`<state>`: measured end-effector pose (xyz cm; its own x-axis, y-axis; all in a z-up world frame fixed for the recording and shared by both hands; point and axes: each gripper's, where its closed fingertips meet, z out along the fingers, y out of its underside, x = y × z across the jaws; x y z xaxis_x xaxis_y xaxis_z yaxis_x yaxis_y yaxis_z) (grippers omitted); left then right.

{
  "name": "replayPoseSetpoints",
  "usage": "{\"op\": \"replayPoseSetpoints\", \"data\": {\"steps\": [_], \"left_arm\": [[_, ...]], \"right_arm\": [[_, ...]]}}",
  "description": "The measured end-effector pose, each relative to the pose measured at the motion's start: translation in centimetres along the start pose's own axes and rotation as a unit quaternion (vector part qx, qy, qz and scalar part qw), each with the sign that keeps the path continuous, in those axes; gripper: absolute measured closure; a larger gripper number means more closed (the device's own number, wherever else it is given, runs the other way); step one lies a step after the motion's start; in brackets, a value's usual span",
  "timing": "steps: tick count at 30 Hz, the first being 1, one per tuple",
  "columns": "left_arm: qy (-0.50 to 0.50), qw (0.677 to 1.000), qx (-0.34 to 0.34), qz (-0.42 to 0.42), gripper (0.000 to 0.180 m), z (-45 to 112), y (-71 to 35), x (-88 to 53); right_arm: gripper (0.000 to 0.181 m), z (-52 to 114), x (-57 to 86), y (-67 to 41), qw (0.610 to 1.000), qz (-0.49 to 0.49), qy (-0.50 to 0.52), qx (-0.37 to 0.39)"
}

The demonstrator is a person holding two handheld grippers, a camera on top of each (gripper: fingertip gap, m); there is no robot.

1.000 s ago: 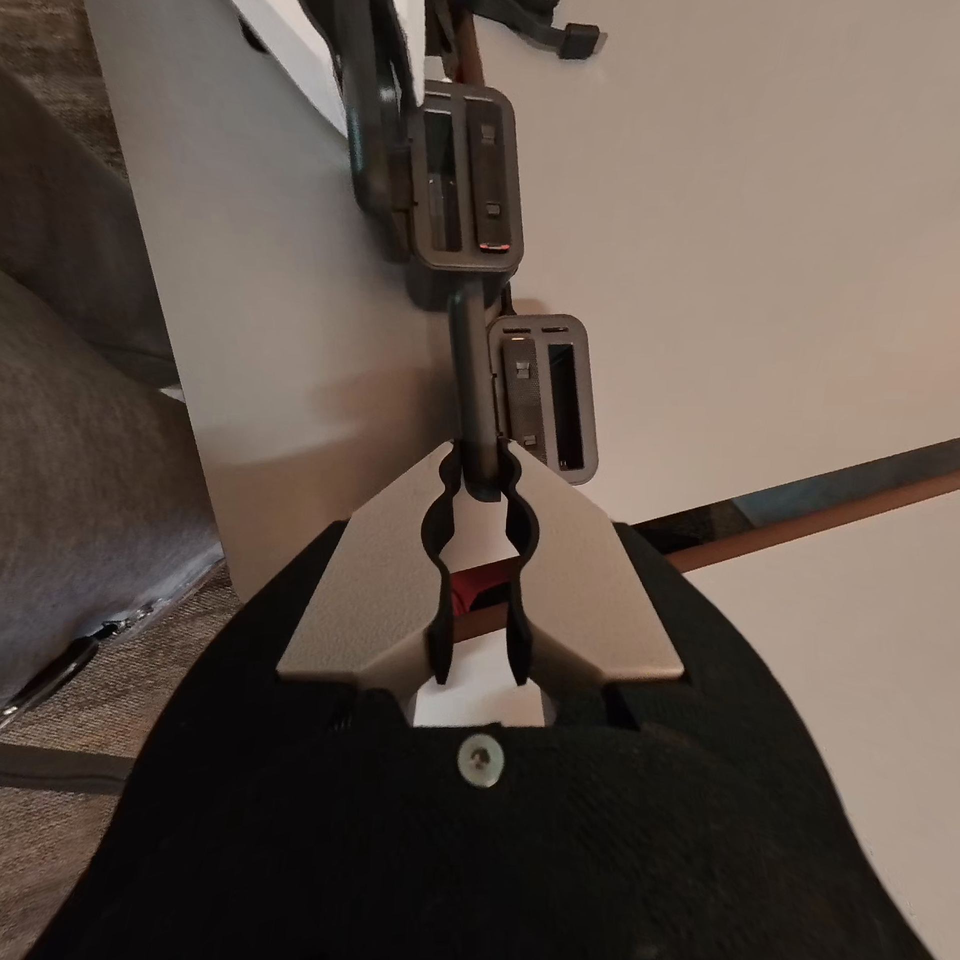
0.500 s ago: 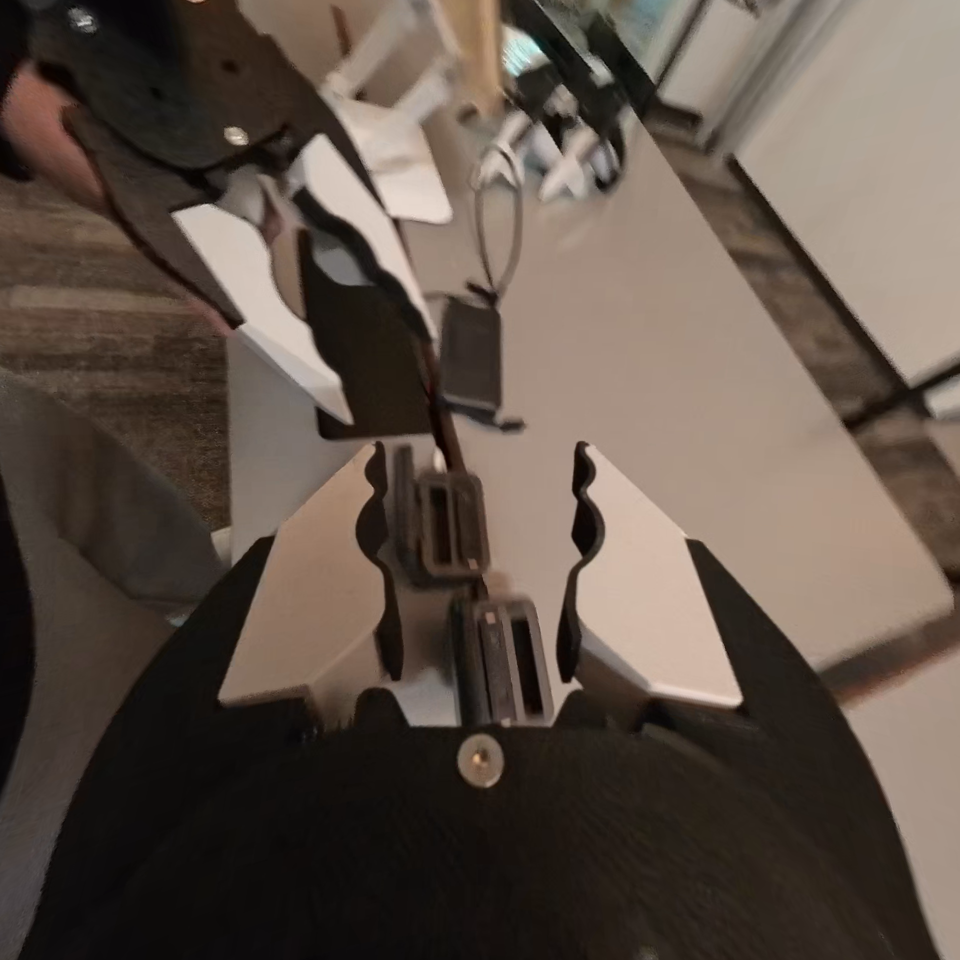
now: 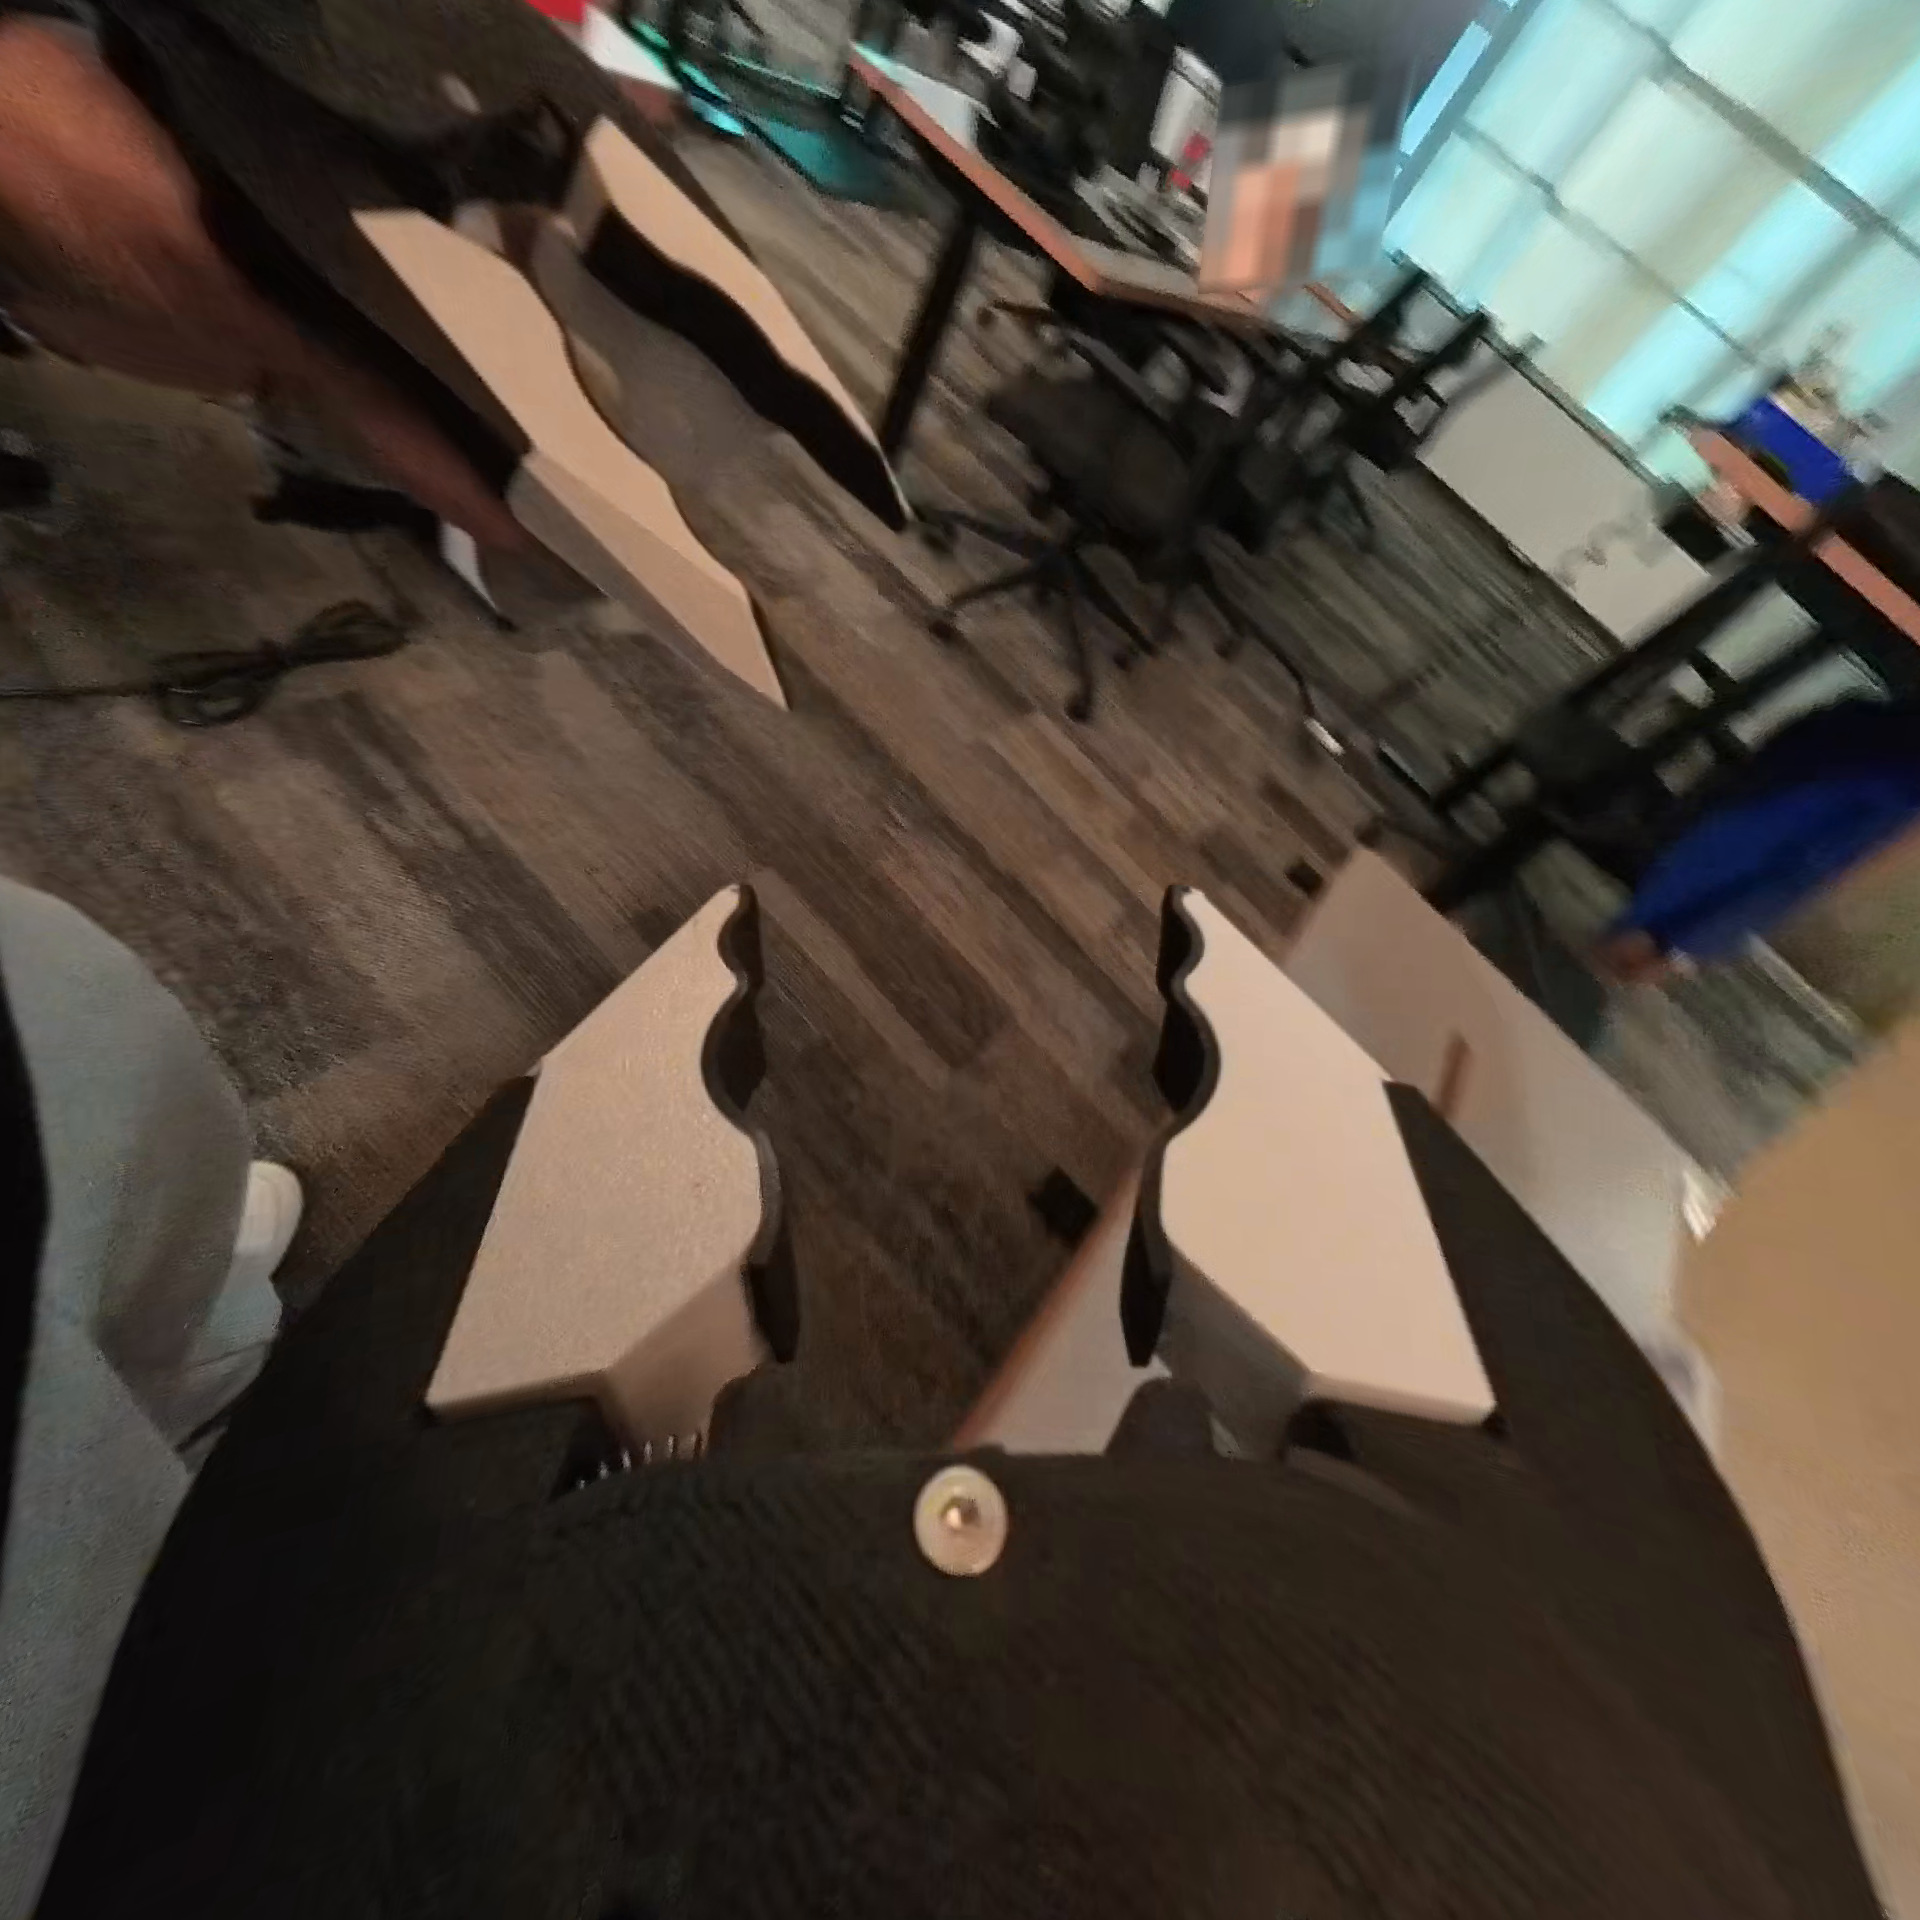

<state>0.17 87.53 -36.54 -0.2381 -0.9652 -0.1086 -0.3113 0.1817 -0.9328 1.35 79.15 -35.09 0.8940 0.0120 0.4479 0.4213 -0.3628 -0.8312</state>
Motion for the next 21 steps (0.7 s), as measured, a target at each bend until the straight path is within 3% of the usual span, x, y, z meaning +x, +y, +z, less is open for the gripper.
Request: {"op": "replayPoseSetpoints", "data": {"steps": [7, 11, 15, 18, 21], "left_arm": [[-0.238, 0.966, -0.005, -0.098, 0.107, -20.8, 8.3, -17.1], [-0.366, 0.915, -0.001, -0.171, 0.114, -32.6, 12.2, -24.2], [-0.488, 0.848, -0.025, -0.205, 0.116, -45.2, 16.3, -30.2], [-0.550, 0.798, -0.063, -0.240, 0.114, -54.5, 20.0, -34.9], [-0.575, 0.769, -0.130, -0.246, 0.117, -62.5, 23.3, -40.7]], "right_arm": [[0.110, 19.6, -8.7, -13.7, 0.984, 0.029, -0.152, 0.086], [0.112, 27.9, -14.9, -20.3, 0.962, 0.045, -0.245, 0.110], [0.114, 36.1, -20.1, -24.5, 0.940, -0.003, -0.322, 0.116], [0.115, 43.0, -23.6, -27.4, 0.920, -0.031, -0.372, 0.124], [0.117, 50.3, -26.7, -30.4, 0.900, -0.055, -0.411, 0.138]]}}
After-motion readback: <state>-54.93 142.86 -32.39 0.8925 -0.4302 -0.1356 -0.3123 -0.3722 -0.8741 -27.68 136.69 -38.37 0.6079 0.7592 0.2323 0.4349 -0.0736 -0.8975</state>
